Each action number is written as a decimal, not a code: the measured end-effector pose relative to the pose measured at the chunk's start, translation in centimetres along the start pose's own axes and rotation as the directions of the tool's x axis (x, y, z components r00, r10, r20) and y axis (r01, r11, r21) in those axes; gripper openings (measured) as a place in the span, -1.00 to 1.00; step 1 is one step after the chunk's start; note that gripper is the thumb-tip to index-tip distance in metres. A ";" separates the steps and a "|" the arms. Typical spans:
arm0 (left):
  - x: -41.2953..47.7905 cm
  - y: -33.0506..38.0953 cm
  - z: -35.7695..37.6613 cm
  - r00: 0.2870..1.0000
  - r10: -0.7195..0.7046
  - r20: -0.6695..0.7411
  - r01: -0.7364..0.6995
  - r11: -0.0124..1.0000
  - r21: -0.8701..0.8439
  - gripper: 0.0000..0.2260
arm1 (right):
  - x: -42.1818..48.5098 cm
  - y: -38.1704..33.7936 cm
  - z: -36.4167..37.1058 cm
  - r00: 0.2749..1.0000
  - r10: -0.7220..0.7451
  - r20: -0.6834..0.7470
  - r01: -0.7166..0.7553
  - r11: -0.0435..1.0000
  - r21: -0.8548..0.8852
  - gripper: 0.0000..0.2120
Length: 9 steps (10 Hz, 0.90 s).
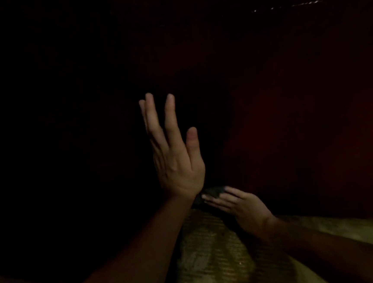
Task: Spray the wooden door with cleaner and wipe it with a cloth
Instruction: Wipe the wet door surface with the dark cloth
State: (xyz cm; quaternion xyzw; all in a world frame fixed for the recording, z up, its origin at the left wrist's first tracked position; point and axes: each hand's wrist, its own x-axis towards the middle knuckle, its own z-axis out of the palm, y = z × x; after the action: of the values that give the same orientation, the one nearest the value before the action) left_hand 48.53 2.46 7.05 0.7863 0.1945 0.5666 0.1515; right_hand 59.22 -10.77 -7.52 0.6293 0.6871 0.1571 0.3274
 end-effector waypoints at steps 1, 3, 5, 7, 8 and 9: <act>-0.2 0.2 0.1 0.999 0.003 0.036 -0.004 0.999 0.040 -0.54 | -0.4 -1.3 2.5 0.983 -0.074 0.167 0.061 0.995 0.083 -0.32; 3.2 3.2 -0.1 0.993 -0.090 -0.072 0.082 0.991 -0.105 -0.50 | 1.0 5.5 -5.8 0.961 0.097 -0.259 -0.050 0.982 0.180 -0.32; 7.2 7.1 -0.8 0.951 -0.177 -0.254 0.122 0.968 -0.218 -0.52 | 3.0 15.1 -19.7 0.482 0.477 -0.735 -0.524 0.829 0.194 -0.49; 7.8 6.4 -1.5 0.970 -0.124 -0.207 0.076 0.971 -0.227 -0.51 | 3.4 12.3 -16.6 0.375 0.507 -0.776 -0.522 0.808 0.275 -0.38; 7.4 5.9 -1.2 0.984 -0.083 -0.156 0.055 0.983 -0.175 -0.54 | 2.4 8.1 -12.4 0.715 0.349 -0.606 -0.343 0.930 0.131 -0.59; 7.2 4.8 -0.5 0.995 -0.032 -0.093 0.025 0.996 -0.082 -0.56 | 1.5 3.8 -3.9 0.961 0.067 -0.270 -0.140 0.956 -0.260 -0.40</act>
State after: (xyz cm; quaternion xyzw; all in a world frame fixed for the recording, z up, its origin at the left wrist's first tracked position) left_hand 50.71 1.70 15.40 0.7491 0.1897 0.6081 0.1818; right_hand 59.63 -7.96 -2.60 0.5870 0.6610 0.3490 0.3111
